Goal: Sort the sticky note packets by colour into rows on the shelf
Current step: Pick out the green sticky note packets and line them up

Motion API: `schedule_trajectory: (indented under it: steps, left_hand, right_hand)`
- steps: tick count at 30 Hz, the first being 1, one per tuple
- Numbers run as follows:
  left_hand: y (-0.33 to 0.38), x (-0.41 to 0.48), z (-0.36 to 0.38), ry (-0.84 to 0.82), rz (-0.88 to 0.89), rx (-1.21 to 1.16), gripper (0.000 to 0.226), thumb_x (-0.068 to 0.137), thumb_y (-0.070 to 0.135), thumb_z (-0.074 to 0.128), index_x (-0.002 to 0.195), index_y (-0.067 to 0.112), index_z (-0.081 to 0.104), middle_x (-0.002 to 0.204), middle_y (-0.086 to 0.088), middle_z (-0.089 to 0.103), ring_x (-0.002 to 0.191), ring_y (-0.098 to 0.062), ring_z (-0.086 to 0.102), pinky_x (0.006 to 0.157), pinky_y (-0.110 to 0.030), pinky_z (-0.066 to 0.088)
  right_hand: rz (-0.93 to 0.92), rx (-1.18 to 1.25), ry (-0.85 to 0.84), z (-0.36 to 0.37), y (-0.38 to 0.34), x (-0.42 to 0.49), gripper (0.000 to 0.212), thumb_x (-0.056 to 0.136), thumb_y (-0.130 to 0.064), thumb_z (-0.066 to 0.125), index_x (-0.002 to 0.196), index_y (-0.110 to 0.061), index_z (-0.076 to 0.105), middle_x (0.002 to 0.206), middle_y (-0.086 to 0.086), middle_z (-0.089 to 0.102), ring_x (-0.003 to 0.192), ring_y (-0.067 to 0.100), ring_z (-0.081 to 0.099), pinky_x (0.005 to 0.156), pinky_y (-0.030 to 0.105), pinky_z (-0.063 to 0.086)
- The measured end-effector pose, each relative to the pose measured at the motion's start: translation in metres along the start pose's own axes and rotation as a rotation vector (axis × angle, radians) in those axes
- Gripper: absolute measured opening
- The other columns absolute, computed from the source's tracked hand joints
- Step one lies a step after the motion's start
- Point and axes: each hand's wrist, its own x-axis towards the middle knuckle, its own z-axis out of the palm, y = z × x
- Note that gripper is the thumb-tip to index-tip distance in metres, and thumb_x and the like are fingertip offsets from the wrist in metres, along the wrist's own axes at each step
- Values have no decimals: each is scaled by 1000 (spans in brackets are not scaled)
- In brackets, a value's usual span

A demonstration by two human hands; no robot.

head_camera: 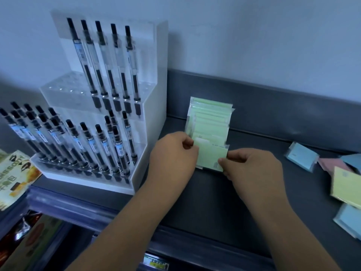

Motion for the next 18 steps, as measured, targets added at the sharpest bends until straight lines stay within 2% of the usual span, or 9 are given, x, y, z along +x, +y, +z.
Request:
schedule_trajectory:
  steps: [4,8,12,18]
  left_hand:
    - [-3,6,-1,0,-6,-8,5,83,25,72,82,29,71,81,14,68,78,-5,65,69,-27,53]
    - [-4,8,-1,8,-34,30,4,82,27,71,81,30,68,78,14,68,74,-5,64,66,-28,52]
    - [-5,7,-2,-3,-60,12,6,80,27,72,78,30,68,75,14,68,73,-6,65,65,-27,51]
    - [-5,5,-4,-10,-76,-21,5,80,26,73,79,29,68,72,14,69,70,-4,65,62,-26,49]
  right_hand:
    - [-74,-121,48,6,-3,2,21,80,-26,74,77,-5,72,67,6,69,72,25,66,67,36,56]
    - [-79,-161,48,10,-5,4,23,80,-26,74,70,-5,69,64,3,67,69,21,62,65,34,53]
    - [-70,-164,47,10,-4,5,16,81,-27,74,74,-13,73,70,-5,70,75,16,64,71,34,54]
    - [-83,-162,78,12,-4,4,19,82,-26,74,75,-9,72,72,-1,71,76,18,65,71,37,55]
